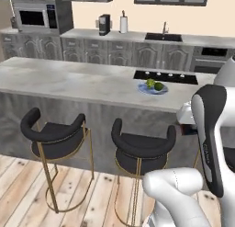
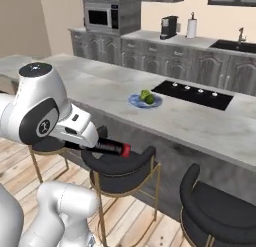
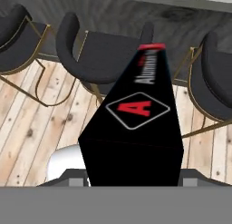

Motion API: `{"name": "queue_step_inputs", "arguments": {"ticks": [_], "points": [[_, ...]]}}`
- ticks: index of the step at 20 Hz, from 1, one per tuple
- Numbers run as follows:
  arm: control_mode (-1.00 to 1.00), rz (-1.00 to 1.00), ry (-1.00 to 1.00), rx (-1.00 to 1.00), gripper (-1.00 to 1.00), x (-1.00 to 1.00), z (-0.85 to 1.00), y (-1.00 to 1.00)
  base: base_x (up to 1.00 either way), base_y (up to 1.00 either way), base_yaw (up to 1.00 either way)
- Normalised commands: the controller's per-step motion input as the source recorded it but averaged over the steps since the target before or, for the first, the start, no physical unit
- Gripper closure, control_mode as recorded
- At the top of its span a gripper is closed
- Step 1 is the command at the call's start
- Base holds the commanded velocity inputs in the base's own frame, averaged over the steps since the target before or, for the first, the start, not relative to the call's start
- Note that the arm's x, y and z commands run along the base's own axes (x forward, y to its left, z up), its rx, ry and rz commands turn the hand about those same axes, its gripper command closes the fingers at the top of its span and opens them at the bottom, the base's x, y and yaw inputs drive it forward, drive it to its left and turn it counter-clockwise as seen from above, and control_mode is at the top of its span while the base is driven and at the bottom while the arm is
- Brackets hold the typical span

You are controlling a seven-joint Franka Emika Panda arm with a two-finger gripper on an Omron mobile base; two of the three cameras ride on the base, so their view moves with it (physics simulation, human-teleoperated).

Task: Retrieve the tupperware and aluminum foil from the cabinet and place them on the dining counter near the plate with lime and broccoli to prepare for storing leftovers.

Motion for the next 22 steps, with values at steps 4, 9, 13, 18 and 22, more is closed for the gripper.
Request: {"name": "queue_step_inputs", "arguments": {"ticks": [4,9,13,18,22], "points": [[1.0,0.0,0.0,0.0,1.0,0.0,0.0,0.0,0.78,0.34,-0.53],[1.0,0.0,0.0,0.0,1.0,0.0,0.0,0.0,0.52,0.4,-0.44],[-1.0,-0.17,-0.27,-0.09,1.0,0.0,0.25,0.15,0.04,0.08,-0.08],[-1.0,-0.18,-0.3,-0.11,1.0,-0.03,0.69,0.0,0.0,0.0,0.0],[-1.0,-0.07,-0.25,-0.05,1.0,0.19,0.44,-0.01,0.0,0.0,0.0]]}}
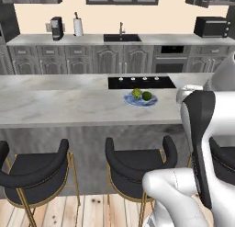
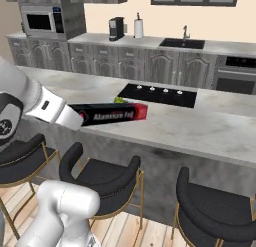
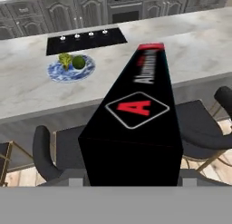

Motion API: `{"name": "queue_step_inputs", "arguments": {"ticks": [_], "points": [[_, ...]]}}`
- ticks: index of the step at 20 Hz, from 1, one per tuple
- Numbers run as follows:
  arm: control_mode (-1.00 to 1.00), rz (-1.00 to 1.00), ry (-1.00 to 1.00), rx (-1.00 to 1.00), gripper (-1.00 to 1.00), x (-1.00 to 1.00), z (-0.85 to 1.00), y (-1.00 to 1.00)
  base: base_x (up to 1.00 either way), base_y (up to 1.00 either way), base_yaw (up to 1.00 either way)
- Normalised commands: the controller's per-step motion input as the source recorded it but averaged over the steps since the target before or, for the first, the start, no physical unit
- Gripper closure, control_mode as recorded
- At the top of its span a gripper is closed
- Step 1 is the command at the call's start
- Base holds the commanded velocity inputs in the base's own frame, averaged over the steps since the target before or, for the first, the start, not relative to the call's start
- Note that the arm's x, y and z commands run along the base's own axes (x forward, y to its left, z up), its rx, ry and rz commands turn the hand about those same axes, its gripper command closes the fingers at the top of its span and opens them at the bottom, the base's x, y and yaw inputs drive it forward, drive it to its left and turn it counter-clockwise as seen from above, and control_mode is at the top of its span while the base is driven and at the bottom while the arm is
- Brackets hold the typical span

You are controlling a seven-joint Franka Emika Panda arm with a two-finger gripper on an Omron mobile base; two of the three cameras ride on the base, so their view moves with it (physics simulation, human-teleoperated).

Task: Retrieve the tupperware and aluminum foil from the cabinet and place them on the dining counter near the plate with lime and broccoli to prepare for storing leftovers.

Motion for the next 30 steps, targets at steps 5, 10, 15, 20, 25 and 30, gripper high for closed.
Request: {"name": "queue_step_inputs", "arguments": {"ticks": [5,10,15,20,25,30], "points": [[-1.0,0.04,0.05,0.03,1.0,0.88,-0.2,-0.41,0.0,0.0,0.0],[-1.0,0.13,0.04,0.03,1.0,0.79,-0.52,-0.4,0.0,0.0,0.0],[-1.0,0.2,0.0,0.0,1.0,0.72,-0.65,-0.19,0.0,0.0,0.0],[-1.0,0.15,0.0,0.0,1.0,0.76,-0.52,-0.21,0.0,0.0,0.0],[-1.0,0.0,0.01,0.0,1.0,0.59,-0.19,-0.23,0.0,0.0,0.0],[-1.0,0.0,0.06,0.0,1.0,0.57,-0.32,-0.26,0.0,0.0,0.0]]}}
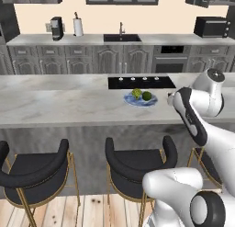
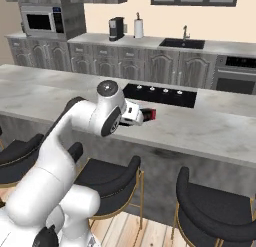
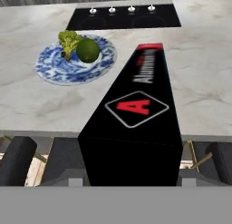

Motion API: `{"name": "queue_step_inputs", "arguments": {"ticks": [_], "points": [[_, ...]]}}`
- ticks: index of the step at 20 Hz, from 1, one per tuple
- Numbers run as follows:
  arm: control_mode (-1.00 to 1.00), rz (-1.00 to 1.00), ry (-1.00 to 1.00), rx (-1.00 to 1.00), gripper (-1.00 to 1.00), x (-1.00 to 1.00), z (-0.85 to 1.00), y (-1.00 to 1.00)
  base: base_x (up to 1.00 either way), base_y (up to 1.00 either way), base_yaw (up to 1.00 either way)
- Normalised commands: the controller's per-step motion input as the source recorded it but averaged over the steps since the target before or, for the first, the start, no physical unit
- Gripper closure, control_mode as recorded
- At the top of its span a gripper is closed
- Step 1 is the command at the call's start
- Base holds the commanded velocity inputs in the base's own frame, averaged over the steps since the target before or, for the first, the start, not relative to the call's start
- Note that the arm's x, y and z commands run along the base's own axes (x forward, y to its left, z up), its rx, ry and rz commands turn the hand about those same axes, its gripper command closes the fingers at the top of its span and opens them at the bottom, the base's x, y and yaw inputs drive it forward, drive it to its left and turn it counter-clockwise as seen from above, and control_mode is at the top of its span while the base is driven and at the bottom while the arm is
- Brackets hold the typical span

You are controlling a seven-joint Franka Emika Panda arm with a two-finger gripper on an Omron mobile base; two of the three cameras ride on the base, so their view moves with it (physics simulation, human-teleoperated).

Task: Retrieve the tupperware and aluminum foil from the cabinet and place them on the dining counter near the plate with lime and broccoli to prepare for storing leftovers.

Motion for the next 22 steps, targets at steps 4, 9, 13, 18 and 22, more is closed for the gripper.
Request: {"name": "queue_step_inputs", "arguments": {"ticks": [4,9,13,18,22], "points": [[-1.0,0.0,0.1,0.0,1.0,0.53,-0.58,-0.34,0.0,0.0,0.0],[-1.0,0.02,0.07,0.0,1.0,0.67,-0.42,-0.14,0.0,0.0,0.0],[-1.0,0.09,0.04,0.0,1.0,0.68,-0.43,0.0,0.0,0.0,0.0],[-1.0,0.02,0.02,0.0,-1.0,0.29,-0.7,-0.08,0.0,0.0,0.0],[-1.0,0.0,0.02,0.0,-1.0,-0.05,-0.4,-0.23,0.0,0.0,0.0]]}}
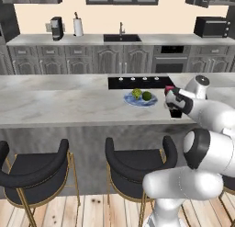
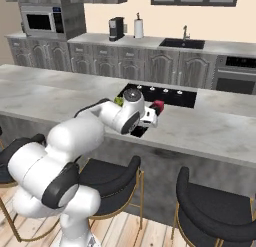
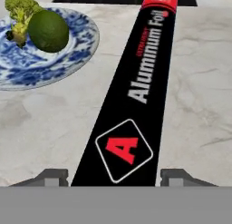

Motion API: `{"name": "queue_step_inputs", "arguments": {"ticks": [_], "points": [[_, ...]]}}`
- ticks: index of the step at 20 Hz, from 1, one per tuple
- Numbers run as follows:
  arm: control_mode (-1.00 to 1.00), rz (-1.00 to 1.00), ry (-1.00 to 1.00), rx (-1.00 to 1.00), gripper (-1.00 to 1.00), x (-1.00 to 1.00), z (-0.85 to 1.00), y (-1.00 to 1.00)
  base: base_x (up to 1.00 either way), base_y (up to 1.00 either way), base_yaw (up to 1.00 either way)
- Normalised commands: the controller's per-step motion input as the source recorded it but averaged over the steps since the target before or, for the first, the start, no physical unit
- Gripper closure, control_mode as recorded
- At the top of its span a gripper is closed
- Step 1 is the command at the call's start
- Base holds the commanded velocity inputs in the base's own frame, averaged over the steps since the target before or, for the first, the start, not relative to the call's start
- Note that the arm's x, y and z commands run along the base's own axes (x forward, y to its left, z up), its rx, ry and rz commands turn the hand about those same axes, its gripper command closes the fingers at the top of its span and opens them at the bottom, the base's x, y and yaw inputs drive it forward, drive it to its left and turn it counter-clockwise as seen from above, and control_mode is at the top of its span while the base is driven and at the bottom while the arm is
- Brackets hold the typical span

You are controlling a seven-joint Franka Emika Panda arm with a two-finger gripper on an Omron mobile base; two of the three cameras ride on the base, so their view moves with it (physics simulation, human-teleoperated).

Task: Retrieve the tupperware and aluminum foil from the cabinet and place them on the dining counter near the plate with lime and broccoli to prepare for storing leftovers.

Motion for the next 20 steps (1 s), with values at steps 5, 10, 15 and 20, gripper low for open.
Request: {"name": "queue_step_inputs", "arguments": {"ticks": [5,10,15,20], "points": [[-1.0,0.0,-0.02,0.0,-1.0,-0.28,0.33,-0.02,0.0,0.0,0.0],[-1.0,0.0,-0.15,-0.07,-1.0,-0.52,1.0,0.12,0.0,0.0,0.0],[-1.0,-0.01,-0.04,-0.13,-1.0,-0.92,0.66,0.45,0.0,0.0,0.0],[-1.0,-0.02,-0.01,-0.11,-1.0,-0.62,0.34,0.42,0.0,0.0,0.0]]}}
